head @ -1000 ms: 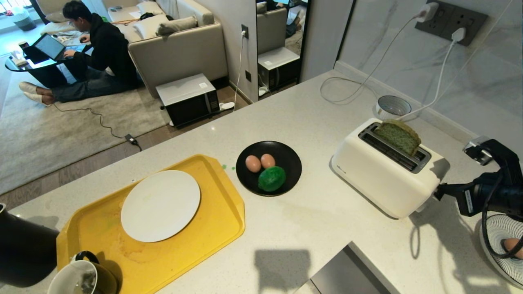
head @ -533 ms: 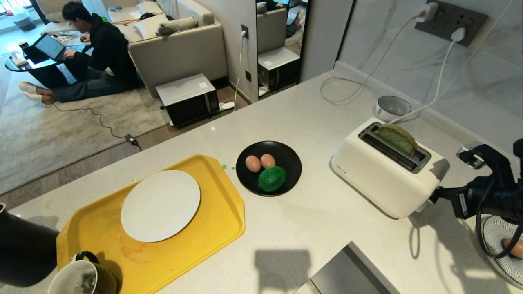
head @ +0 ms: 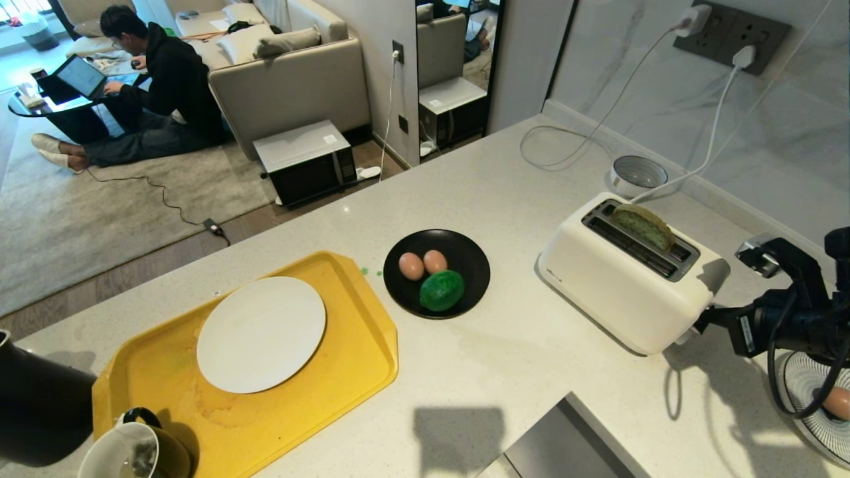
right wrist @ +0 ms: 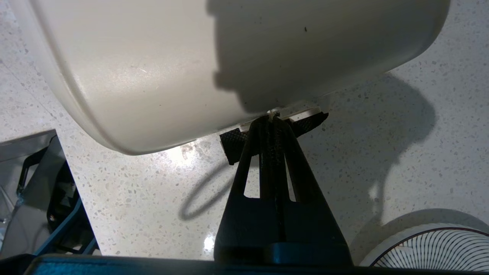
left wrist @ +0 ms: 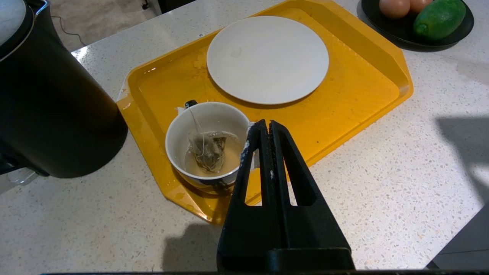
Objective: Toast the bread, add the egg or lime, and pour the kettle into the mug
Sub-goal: Use a bread toaster
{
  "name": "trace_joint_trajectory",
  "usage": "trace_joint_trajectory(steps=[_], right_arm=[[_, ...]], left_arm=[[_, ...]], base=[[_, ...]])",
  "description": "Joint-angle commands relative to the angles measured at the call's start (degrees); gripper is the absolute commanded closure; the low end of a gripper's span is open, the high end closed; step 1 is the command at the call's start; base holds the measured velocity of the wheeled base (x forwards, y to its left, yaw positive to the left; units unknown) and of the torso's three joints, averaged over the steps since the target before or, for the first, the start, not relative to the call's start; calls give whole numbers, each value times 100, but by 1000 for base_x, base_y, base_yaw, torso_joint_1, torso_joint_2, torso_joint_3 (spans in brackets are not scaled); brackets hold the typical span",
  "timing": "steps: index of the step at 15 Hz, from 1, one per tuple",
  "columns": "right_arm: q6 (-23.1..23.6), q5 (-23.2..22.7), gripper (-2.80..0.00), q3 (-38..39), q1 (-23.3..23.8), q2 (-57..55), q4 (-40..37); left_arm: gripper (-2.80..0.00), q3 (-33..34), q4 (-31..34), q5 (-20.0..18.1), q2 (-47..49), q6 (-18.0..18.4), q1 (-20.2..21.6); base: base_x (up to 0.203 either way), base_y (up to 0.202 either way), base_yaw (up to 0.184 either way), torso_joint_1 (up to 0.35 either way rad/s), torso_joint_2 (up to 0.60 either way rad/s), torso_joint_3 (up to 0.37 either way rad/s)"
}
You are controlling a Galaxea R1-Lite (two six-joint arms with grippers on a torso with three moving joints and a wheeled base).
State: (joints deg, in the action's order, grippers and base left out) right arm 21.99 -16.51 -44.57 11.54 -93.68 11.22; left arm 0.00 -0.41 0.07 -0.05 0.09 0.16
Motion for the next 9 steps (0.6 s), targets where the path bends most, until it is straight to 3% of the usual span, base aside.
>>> trace_joint_trajectory(steps=[1, 9], right_arm=[[16, -11, 0, -8, 6, -27, 12], [24, -6, 0, 81, -12, 107, 100]], left_arm=[[0, 0, -2, 1, 5, 0, 2], [0, 0, -2, 1, 5, 0, 2]], base=[[0, 0, 0, 0, 0, 0], [0, 0, 0, 0, 0, 0]])
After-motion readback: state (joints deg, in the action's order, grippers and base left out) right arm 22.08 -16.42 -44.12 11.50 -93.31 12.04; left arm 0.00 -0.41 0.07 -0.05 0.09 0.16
